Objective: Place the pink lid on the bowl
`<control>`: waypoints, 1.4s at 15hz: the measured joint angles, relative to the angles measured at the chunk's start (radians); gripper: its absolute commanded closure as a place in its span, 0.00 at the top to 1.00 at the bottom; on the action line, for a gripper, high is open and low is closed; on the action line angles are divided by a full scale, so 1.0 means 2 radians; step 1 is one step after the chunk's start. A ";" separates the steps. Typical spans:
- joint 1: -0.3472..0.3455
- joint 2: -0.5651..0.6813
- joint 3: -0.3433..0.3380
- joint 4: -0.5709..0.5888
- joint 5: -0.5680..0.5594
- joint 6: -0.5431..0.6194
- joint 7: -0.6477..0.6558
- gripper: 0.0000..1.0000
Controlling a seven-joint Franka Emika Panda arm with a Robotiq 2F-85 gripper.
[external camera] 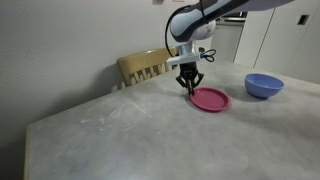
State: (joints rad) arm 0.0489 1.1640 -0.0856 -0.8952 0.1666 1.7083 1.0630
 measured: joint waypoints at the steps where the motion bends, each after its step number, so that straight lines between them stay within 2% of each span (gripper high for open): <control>1: 0.002 -0.001 0.000 0.003 -0.008 -0.009 -0.005 0.03; 4: 0.014 -0.005 -0.001 0.021 -0.045 -0.058 -0.022 0.03; 10: 0.058 -0.033 -0.013 0.052 -0.142 -0.193 -0.063 0.03; 12: 0.069 -0.041 -0.020 0.055 -0.176 -0.217 -0.084 0.03; 17: 0.071 -0.054 -0.042 0.050 -0.244 -0.214 -0.131 0.03; 21: 0.054 -0.071 -0.053 0.022 -0.253 -0.198 -0.141 0.03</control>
State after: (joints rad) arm 0.1563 1.0216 -0.1911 -0.8506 -0.3386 1.3120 0.7810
